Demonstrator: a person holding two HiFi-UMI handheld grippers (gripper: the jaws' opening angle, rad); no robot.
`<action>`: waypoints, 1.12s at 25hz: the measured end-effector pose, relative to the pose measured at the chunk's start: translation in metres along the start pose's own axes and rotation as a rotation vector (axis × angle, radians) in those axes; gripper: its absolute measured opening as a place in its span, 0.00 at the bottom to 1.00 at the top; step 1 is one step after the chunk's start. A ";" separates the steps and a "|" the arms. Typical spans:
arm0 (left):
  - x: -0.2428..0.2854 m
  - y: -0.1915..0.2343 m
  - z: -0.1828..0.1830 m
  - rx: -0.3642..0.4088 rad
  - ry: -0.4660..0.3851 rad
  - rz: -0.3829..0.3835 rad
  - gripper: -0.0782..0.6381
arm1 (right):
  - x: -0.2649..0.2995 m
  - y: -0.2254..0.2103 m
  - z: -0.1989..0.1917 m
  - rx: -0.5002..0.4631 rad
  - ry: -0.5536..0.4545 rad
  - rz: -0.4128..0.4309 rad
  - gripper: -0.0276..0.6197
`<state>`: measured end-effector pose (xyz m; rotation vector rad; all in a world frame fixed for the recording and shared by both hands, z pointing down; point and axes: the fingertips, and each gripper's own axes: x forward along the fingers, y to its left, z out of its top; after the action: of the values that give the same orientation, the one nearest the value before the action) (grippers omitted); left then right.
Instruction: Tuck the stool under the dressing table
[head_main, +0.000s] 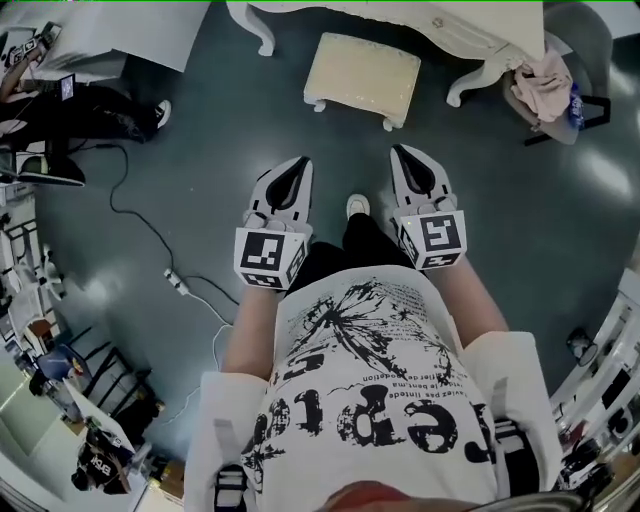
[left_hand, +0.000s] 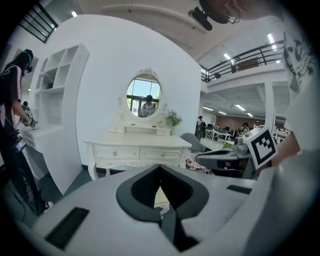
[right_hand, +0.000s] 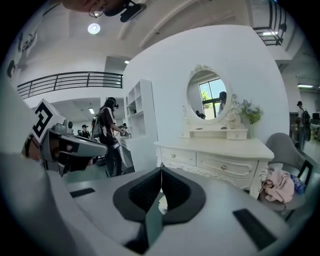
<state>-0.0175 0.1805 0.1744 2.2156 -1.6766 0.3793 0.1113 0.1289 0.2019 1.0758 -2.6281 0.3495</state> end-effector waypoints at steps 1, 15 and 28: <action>0.014 0.005 0.001 0.008 0.007 -0.015 0.14 | 0.011 -0.005 0.001 0.006 0.008 -0.014 0.07; 0.177 0.083 -0.071 -0.010 0.237 -0.286 0.14 | 0.140 -0.043 -0.069 0.164 0.173 -0.177 0.07; 0.293 0.143 -0.258 0.028 0.433 -0.402 0.14 | 0.241 -0.091 -0.258 0.314 0.345 -0.431 0.07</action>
<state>-0.0786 -0.0029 0.5420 2.2165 -0.9858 0.7122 0.0532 -0.0058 0.5356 1.4869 -2.0174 0.7844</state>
